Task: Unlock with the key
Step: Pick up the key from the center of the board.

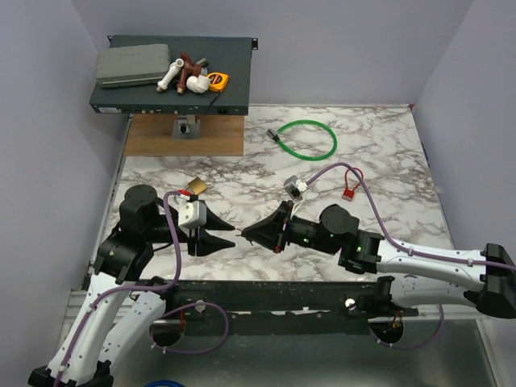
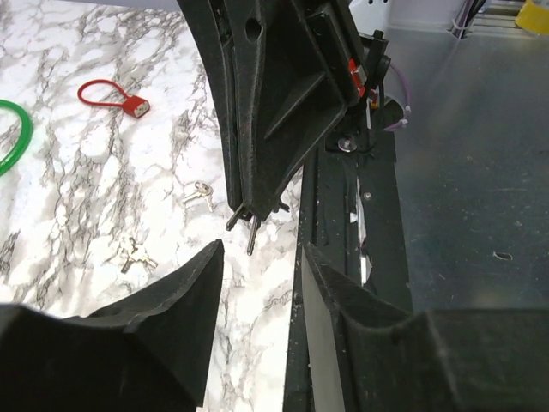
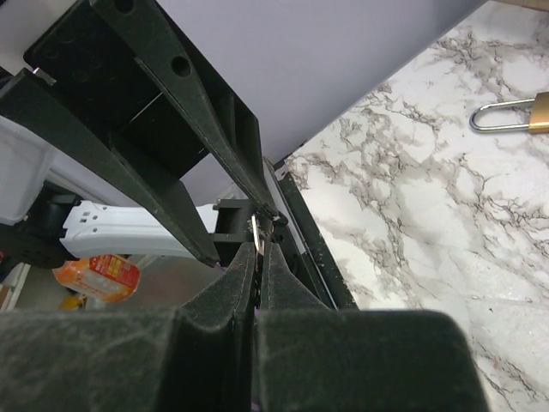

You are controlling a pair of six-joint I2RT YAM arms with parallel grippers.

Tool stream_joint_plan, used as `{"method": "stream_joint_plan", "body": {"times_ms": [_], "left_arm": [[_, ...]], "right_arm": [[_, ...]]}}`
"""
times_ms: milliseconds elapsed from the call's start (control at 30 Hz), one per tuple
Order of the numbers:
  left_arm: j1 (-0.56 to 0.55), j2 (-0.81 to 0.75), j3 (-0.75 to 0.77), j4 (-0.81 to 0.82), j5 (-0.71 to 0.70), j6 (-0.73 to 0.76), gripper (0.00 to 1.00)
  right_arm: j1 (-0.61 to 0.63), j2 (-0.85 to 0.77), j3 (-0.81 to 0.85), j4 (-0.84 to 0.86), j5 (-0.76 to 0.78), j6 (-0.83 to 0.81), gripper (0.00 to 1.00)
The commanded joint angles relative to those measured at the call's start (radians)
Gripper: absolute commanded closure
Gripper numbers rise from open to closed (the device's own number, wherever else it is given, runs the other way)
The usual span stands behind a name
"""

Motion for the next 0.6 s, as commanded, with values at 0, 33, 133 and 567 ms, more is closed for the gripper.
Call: {"method": "stream_joint_plan", "body": {"times_ms": [0, 33, 133, 567], "left_arm": [[-0.004, 0.004, -0.014, 0.025, -0.004, 0.002, 0.58], [-0.004, 0.004, -0.015, 0.034, 0.002, -0.009, 0.58], [-0.003, 0.005, -0.019, 0.051, 0.007, -0.027, 0.58], [-0.004, 0.004, -0.02, 0.07, 0.022, -0.047, 0.74]], "right_arm": [[0.0, -0.015, 0.012, 0.036, 0.004, -0.008, 0.99], [-0.001, -0.014, 0.014, 0.037, 0.001, -0.008, 0.99], [-0.002, -0.007, 0.014, 0.056, -0.004, -0.007, 0.99], [-0.002, 0.043, 0.028, 0.132, -0.017, 0.006, 0.99]]}}
